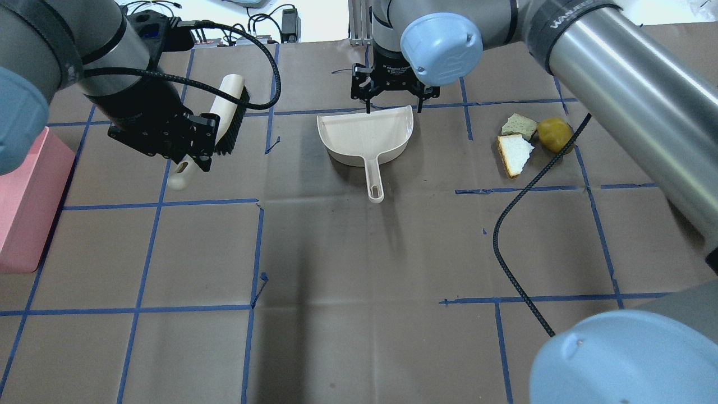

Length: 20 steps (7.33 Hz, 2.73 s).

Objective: Sweep and dump trash in nearest bin
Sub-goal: 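Lower the right gripper onto the cream dustpan handle and grasp it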

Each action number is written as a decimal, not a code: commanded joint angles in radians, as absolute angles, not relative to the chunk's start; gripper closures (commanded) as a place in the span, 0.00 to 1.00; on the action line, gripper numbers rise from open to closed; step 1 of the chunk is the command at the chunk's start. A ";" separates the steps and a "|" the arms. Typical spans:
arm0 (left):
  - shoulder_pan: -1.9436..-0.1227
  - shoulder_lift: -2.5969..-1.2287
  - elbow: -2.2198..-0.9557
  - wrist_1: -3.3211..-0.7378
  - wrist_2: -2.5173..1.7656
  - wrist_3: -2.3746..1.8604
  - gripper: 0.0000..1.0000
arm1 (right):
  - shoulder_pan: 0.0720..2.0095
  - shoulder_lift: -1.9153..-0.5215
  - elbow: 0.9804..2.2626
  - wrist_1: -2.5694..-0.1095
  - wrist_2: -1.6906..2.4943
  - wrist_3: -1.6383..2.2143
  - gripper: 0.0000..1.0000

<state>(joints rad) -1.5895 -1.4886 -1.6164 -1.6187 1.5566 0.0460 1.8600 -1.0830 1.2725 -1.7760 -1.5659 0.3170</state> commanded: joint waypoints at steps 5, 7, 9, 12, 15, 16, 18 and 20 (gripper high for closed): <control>-1.606 -1.483 -1.615 -1.615 1.549 0.048 0.93 | 1.931 -1.062 1.382 -1.807 -1.565 0.314 0.01; -1.611 -1.483 -1.615 -1.615 1.545 0.048 0.93 | 1.919 -1.074 1.489 -1.959 -1.565 0.314 0.01; -1.611 -1.483 -1.615 -1.615 1.543 0.048 0.93 | 1.922 -1.068 1.529 -2.054 -1.563 0.322 0.00; -1.611 -1.483 -1.615 -1.617 1.542 0.048 0.93 | 1.928 -1.052 1.552 -2.059 -1.562 0.321 0.00; -1.611 -1.483 -1.615 -1.617 1.540 0.048 0.94 | 1.928 -1.032 1.539 -2.063 -1.563 0.324 0.01; -1.611 -1.483 -1.615 -1.617 1.540 0.048 0.94 | 1.928 -1.031 1.540 -2.101 -1.563 0.324 0.02; -1.611 -1.483 -1.615 -1.617 1.540 0.049 0.94 | 1.928 -1.031 1.539 -2.106 -1.563 0.324 0.13; -1.612 -1.483 -1.615 -1.617 1.540 0.048 0.94 | 1.927 -1.029 1.540 -2.106 -1.565 0.322 0.21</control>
<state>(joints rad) -1.6111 -1.4834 -1.6153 -1.6168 1.5401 0.0486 1.9281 -1.0300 1.5397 -2.1052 -1.5641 0.3227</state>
